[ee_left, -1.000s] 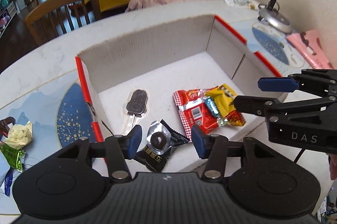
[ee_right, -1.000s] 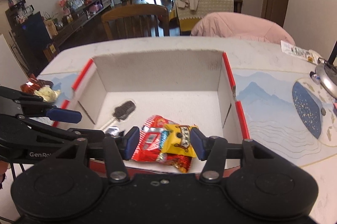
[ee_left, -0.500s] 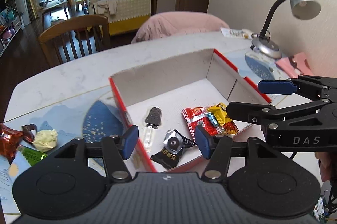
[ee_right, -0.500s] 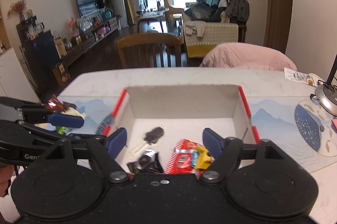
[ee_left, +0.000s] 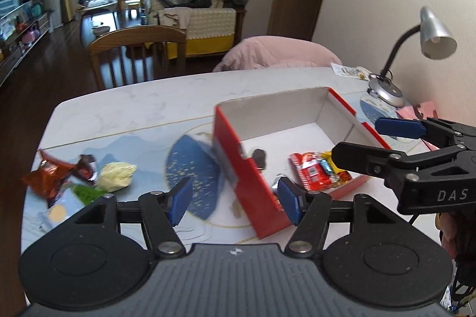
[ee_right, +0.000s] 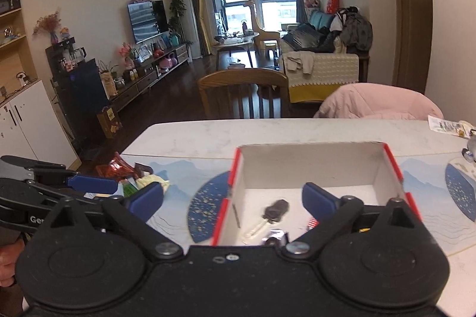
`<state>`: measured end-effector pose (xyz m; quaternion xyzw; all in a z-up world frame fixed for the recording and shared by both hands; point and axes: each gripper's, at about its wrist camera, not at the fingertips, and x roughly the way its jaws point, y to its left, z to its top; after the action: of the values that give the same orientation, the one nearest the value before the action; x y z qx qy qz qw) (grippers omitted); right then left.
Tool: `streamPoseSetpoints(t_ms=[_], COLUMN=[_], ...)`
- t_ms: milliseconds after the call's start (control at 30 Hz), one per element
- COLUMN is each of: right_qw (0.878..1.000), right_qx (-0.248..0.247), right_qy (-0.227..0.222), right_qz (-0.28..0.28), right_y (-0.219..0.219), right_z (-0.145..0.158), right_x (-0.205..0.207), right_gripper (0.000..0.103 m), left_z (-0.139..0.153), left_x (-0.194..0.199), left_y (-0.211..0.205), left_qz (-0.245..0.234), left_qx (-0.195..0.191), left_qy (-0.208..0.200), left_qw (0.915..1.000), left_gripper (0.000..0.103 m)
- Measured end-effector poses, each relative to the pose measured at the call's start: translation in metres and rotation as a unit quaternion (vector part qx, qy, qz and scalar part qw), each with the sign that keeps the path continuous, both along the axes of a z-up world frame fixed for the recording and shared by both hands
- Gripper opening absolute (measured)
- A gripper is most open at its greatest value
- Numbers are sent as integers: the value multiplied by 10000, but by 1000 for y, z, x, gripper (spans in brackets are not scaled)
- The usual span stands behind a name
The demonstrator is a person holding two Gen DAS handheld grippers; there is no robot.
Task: Organize snacks
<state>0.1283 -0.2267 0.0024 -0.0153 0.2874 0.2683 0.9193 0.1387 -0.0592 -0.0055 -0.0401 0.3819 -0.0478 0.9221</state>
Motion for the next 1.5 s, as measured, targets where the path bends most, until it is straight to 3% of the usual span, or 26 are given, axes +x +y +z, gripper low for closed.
streamPoseSetpoints(t_ms=[133,500,667,967,1233,1500], right_qw=[9999,9977,9962,9921,9879,9818], right_qx=[-3,-139,-268,-583,-813,-1135], right_qy=[48,289,507,715,962,1226], right_qz=[162,601,656,855,901,907], right_y=[22,89,120,165,198,232], right_z=[-1,-14,-28,-51,-75,-109], right_x=[-5,0,11,33,66,98], right_gripper=[103,103,103,103,103,102], left_z=[0,-11,-24,-55,-83,-115], left_x=[-14,-37,-35,-16,12,44], left_y=[27,105,140,197,223,244], left_qz=[200,520,294,-24,-378,-571], left_qx=[-51,97,345,435,653,613], left_qy=[-102,-210,-98,215,500,939], left_qw=[9997,9984,9989,9988,9959,9920], left_gripper=[74,76,76,76,76,76])
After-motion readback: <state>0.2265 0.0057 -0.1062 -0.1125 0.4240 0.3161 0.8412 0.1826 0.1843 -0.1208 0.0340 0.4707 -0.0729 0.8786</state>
